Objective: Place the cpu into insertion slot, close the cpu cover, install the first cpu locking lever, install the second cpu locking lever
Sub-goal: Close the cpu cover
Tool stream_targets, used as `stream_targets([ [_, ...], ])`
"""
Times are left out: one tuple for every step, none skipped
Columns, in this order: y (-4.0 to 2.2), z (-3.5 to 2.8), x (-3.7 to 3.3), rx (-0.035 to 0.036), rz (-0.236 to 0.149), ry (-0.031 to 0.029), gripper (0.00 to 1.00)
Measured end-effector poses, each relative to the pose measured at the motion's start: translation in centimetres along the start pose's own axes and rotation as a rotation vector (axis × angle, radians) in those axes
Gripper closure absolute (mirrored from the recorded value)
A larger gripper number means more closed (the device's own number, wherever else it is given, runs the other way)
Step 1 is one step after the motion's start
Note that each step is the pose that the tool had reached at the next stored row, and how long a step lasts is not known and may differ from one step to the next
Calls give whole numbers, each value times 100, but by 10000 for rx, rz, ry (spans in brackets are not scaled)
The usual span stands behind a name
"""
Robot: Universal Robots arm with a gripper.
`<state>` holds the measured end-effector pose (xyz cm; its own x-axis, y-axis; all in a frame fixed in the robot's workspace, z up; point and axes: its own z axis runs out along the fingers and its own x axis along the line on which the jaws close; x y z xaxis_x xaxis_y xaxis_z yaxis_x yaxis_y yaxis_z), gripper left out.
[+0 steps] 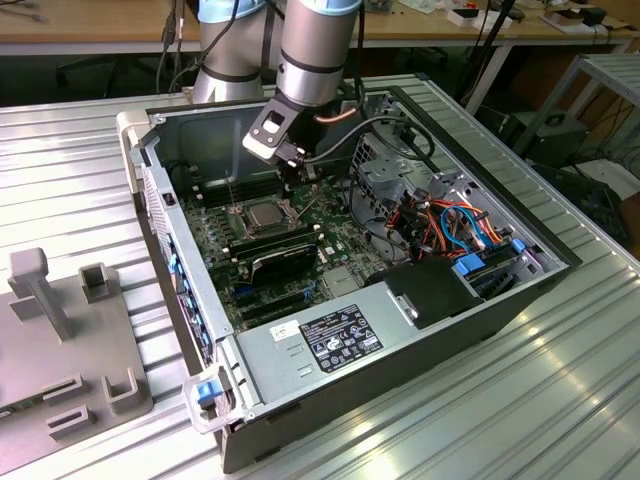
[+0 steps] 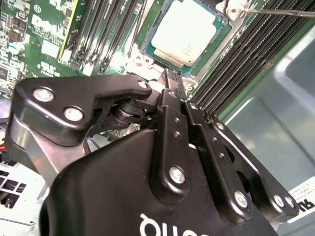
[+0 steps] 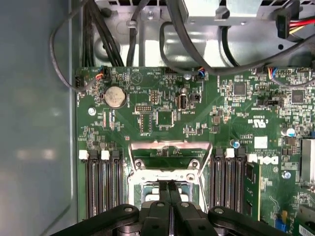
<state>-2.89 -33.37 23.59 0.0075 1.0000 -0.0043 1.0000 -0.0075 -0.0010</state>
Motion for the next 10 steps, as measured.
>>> stream_targets([
  [0,-14,0,-1,0,1,89],
  [1,-52,0,-1,-1,0,89],
  [2,-79,0,-1,-1,0,89],
  [3,-111,0,-1,-1,0,89],
  [6,-149,1,-1,-2,1,89],
  [13,-188,1,-1,-2,1,89],
  [26,-207,2,-1,-2,1,89],
  [48,-210,4,-1,-2,1,89],
  [90,-211,6,-1,-1,1,89],
  [140,-211,9,-1,-2,1,89],
])
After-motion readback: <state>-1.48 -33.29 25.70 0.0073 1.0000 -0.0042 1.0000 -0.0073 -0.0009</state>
